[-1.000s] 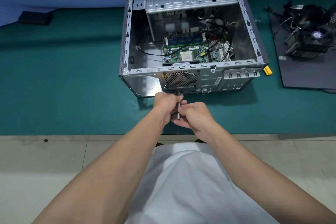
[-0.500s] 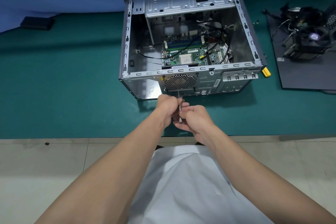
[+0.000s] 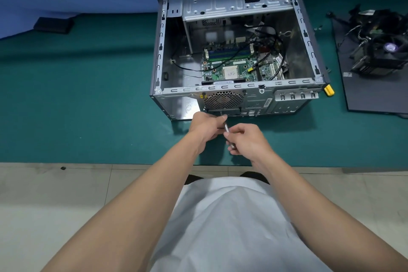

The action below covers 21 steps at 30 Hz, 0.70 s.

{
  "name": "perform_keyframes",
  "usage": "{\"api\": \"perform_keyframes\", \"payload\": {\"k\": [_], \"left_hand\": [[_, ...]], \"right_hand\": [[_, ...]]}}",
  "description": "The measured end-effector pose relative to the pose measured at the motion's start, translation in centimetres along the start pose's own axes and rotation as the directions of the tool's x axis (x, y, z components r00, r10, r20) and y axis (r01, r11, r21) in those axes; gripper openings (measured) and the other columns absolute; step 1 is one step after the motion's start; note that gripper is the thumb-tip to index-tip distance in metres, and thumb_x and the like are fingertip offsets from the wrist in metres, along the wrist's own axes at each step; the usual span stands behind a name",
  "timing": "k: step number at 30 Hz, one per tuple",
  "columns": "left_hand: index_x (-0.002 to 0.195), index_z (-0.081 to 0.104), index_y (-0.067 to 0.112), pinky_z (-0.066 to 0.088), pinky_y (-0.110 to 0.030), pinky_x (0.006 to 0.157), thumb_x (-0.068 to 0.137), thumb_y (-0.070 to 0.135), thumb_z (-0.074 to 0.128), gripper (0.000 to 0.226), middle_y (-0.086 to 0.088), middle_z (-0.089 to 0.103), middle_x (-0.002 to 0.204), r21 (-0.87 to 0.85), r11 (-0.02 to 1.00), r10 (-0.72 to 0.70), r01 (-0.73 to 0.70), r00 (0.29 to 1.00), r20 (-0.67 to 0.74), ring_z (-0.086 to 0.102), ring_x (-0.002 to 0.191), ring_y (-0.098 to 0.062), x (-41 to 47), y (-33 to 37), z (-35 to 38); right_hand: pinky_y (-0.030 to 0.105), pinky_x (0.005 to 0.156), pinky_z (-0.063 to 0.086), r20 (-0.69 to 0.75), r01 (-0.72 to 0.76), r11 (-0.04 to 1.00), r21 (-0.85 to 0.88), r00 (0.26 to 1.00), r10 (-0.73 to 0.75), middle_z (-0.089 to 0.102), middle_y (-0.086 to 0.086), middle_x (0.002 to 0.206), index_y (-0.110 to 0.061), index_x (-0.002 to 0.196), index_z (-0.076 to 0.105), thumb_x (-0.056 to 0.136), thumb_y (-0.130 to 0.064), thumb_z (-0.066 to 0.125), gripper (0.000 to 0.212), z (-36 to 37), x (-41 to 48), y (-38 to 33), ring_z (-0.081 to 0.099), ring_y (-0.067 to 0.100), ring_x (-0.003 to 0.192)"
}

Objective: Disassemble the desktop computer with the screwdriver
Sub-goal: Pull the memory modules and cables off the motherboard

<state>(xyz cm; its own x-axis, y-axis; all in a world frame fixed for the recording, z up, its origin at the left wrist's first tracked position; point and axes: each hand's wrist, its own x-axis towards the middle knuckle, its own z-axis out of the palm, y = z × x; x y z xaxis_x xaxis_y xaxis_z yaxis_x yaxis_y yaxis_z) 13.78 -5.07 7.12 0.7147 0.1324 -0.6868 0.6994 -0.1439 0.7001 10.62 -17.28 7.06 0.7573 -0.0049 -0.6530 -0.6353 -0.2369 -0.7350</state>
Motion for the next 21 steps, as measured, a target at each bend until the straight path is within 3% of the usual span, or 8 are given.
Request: {"api": "perform_keyframes", "payload": {"k": [5, 8, 10, 12, 13, 15, 17, 21], "left_hand": [[0.090, 0.066, 0.007, 0.057, -0.033, 0.081, 0.097, 0.030, 0.055, 0.026, -0.008, 0.074, 0.087, 0.459, 0.875, 0.115, -0.152, 0.988, 0.106, 0.072, 0.075, -0.017, -2.2, 3.3, -2.7], [0.076, 0.068, 0.013, 0.049, -0.018, 0.059, 0.098, 0.035, 0.052, 0.034, 0.003, 0.073, 0.069, 0.604, 0.740, 0.207, -0.295, 0.955, 0.213, 0.069, 0.057, -0.009, -3.9, 6.1, -4.6], [0.069, 0.066, 0.016, 0.044, -0.018, 0.050, 0.096, 0.036, 0.053, 0.036, 0.004, 0.070, 0.062, 0.568, 0.731, 0.373, -0.378, 0.918, 0.131, 0.068, 0.056, -0.010, -4.3, 7.7, -5.5], [0.074, 0.066, 0.014, 0.049, -0.031, 0.061, 0.096, 0.037, 0.050, 0.036, -0.001, 0.070, 0.068, 0.595, 0.677, 0.568, -0.433, 0.822, -0.048, 0.068, 0.071, -0.021, -3.3, 9.1, -5.9], [0.081, 0.066, 0.012, 0.050, -0.037, 0.066, 0.097, 0.036, 0.047, 0.035, -0.005, 0.071, 0.076, 0.685, 0.596, 0.636, -0.418, 0.766, -0.086, 0.065, 0.079, -0.028, -2.6, 9.5, -5.8], [0.092, 0.064, 0.011, 0.045, -0.039, 0.068, 0.100, 0.034, 0.041, 0.034, -0.010, 0.069, 0.090, 0.853, 0.397, 0.696, -0.339, 0.717, -0.039, 0.059, 0.086, -0.035, -0.9, 9.5, -5.4], [0.096, 0.064, 0.013, 0.036, -0.036, 0.064, 0.102, 0.037, 0.033, 0.039, -0.014, 0.068, 0.092, 0.923, 0.272, 0.687, -0.274, 0.727, 0.013, 0.060, 0.085, -0.036, 0.3, 8.8, -5.1], [0.085, 0.061, 0.021, 0.030, -0.036, 0.062, 0.100, 0.043, 0.023, 0.046, -0.014, 0.068, 0.089, 0.945, 0.262, 0.629, -0.194, 0.778, -0.015, 0.058, 0.074, -0.036, 1.4, 8.2, -5.2]], "right_hand": [[0.030, 0.063, 0.058, 0.227, 0.033, 0.996, 0.078, 0.973, -0.050, 0.066, 0.015, 0.077, 0.002, 0.094, 0.063, 0.090, 0.001, 0.061, 0.004, -4.5, -1.8, -0.3, 0.066, 0.019, 0.061], [0.032, 0.062, 0.057, 0.359, 0.048, 0.962, 0.271, 0.922, -0.147, 0.065, 0.015, 0.079, -0.001, 0.101, 0.061, 0.082, 0.001, 0.067, 0.020, -7.5, -3.1, -2.3, 0.070, 0.031, 0.069], [0.035, 0.063, 0.058, 0.442, 0.044, 0.932, 0.361, 0.871, -0.212, 0.064, 0.014, 0.079, -0.008, 0.111, 0.059, 0.076, -0.002, 0.069, 0.037, -9.1, -3.4, -4.8, 0.069, 0.040, 0.072], [0.038, 0.065, 0.058, 0.499, 0.079, 0.912, 0.403, 0.817, -0.291, 0.063, 0.013, 0.079, -0.010, 0.115, 0.055, 0.079, 0.002, 0.067, 0.040, -10.1, -2.9, -7.9, 0.068, 0.043, 0.074], [0.039, 0.066, 0.057, 0.499, 0.114, 0.907, 0.406, 0.804, -0.325, 0.063, 0.012, 0.078, -0.008, 0.111, 0.055, 0.081, 0.004, 0.064, 0.034, -10.3, -2.3, -9.5, 0.068, 0.041, 0.074], [0.038, 0.068, 0.054, 0.446, 0.199, 0.914, 0.355, 0.823, -0.352, 0.060, 0.009, 0.074, -0.006, 0.092, 0.053, 0.077, 0.006, 0.054, 0.019, -10.1, -0.6, -12.5, 0.064, 0.031, 0.072], [0.030, 0.065, 0.047, 0.381, 0.290, 0.933, 0.213, 0.855, -0.353, 0.056, 0.004, 0.072, -0.009, 0.077, 0.054, 0.073, -0.001, 0.051, 0.010, -9.1, 1.3, -14.8, 0.056, 0.017, 0.068], [0.016, 0.043, 0.033, 0.380, 0.379, 0.920, -0.096, 0.868, -0.318, 0.065, -0.006, 0.071, -0.013, 0.083, 0.069, 0.085, -0.006, 0.058, 0.013, -6.2, 5.6, -16.9, 0.040, 0.001, 0.045]]}}
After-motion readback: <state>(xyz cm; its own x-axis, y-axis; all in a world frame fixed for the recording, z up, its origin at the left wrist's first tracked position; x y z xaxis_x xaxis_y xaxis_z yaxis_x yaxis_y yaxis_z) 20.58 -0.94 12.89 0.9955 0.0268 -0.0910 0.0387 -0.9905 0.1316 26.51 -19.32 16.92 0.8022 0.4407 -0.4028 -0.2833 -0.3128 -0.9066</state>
